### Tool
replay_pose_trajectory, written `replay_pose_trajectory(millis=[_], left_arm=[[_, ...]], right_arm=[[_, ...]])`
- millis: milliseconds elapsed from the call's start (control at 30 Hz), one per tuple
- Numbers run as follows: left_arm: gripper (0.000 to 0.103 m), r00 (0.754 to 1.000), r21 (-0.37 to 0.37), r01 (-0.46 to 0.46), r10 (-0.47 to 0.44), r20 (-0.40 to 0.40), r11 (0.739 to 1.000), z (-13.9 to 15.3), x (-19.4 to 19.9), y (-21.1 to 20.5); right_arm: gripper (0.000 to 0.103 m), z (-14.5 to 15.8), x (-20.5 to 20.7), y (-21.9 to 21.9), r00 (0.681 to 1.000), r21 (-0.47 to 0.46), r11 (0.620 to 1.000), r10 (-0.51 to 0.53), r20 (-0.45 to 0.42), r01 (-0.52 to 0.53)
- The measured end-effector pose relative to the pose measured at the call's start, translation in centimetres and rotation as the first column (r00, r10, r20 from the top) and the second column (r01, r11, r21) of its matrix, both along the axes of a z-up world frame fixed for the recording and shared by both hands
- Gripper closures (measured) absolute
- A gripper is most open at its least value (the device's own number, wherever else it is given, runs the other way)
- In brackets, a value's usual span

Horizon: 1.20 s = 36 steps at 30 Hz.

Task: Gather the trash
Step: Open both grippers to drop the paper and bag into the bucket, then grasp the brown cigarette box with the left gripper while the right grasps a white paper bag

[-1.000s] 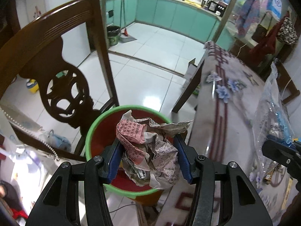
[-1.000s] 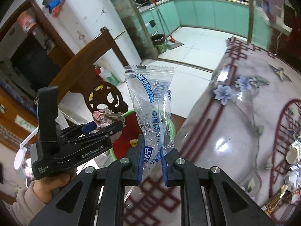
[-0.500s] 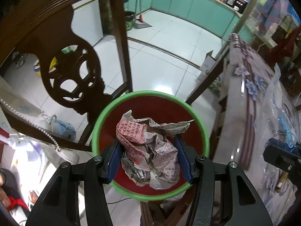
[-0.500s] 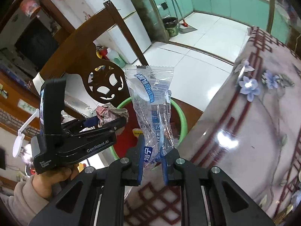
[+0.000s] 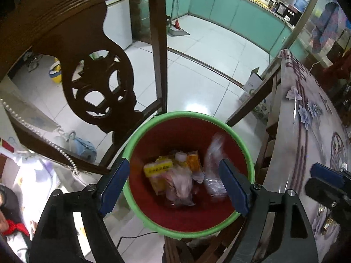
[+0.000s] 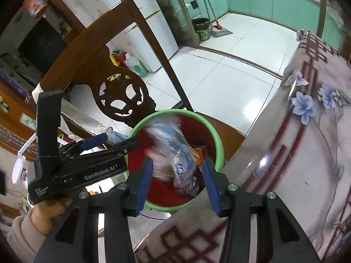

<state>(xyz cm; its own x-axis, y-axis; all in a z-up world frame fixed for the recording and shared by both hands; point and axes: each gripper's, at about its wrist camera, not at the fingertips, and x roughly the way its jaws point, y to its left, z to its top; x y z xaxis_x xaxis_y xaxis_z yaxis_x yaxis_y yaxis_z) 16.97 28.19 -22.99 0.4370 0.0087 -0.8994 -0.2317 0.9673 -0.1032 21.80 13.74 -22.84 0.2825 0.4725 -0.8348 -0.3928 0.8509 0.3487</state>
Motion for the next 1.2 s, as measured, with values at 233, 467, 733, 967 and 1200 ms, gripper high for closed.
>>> replay_pose_trajectory(millis=[233, 467, 733, 967, 1200], left_arm=[[0.020, 0.998, 0.003, 0.046, -0.047, 0.048, 0.999, 2.4, -1.4, -1.9], [0.020, 0.976, -0.007, 0.203, -0.201, 0.086, 0.979, 4.3, -2.4, -8.4], [0.019, 0.906, -0.037, 0.414, -0.408, 0.111, 0.910, 5.7, -5.1, -18.4], [0.019, 0.836, -0.074, 0.548, -0.542, 0.087, 0.833, 5.8, -8.3, -26.9], [0.019, 0.748, -0.063, 0.663, -0.659, 0.080, 0.746, 6.0, -10.7, -34.7]], right_arm=[[0.058, 3.5, -3.2, -6.5, 0.990, 0.042, 0.992, -0.124, 0.066, 0.121], [0.054, 4.6, -9.0, -19.3, 0.930, -0.086, 0.930, -0.346, 0.124, 0.357], [0.049, 3.0, -13.0, -33.6, 0.867, -0.344, 0.800, -0.485, 0.113, 0.492], [0.048, -2.0, -12.5, -40.1, 0.855, -0.366, 0.796, -0.519, -0.002, 0.482], [0.065, -3.7, -13.6, -42.7, 0.836, -0.244, 0.815, -0.548, -0.025, 0.526]])
